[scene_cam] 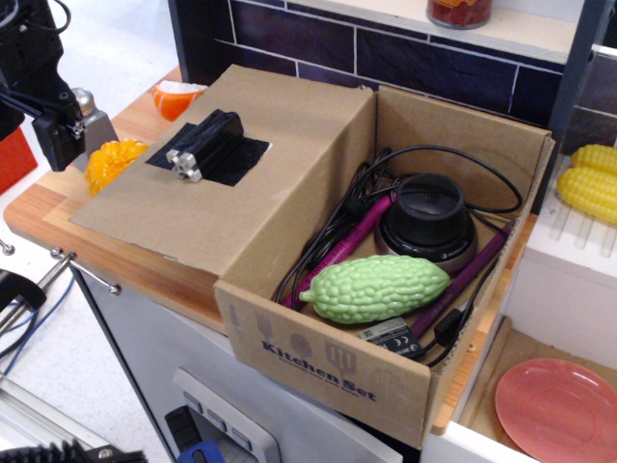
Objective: Close brown1fbox flap
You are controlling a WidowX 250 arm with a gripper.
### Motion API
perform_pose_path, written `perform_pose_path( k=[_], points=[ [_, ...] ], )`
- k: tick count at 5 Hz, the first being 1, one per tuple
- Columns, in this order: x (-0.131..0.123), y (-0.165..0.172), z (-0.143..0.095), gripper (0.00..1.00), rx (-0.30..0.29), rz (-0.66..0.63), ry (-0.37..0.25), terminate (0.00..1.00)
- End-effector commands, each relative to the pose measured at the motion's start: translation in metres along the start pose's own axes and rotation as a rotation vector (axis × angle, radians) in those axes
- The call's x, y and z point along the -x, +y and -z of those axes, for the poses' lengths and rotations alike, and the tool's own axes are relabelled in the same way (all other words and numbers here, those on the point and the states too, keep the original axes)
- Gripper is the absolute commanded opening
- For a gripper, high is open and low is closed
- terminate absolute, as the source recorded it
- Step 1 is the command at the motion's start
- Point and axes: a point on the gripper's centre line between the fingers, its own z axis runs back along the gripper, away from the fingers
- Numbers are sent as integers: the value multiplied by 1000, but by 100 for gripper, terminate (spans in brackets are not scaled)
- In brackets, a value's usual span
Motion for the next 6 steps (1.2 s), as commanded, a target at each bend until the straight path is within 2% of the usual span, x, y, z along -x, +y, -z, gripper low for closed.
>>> perform_pose_path(
  k=[1, 2, 3, 4, 6],
  points=[
    [0, 0, 0, 100, 0, 0, 0, 0],
    [-1, 22, 19, 100, 99, -51, 52, 0],
    [-4, 27, 36, 100, 155, -62, 68, 0],
    [-4, 26, 46, 100, 263, -81, 93, 0],
    [0, -1, 60, 100, 492, -135, 40, 0]
  ],
)
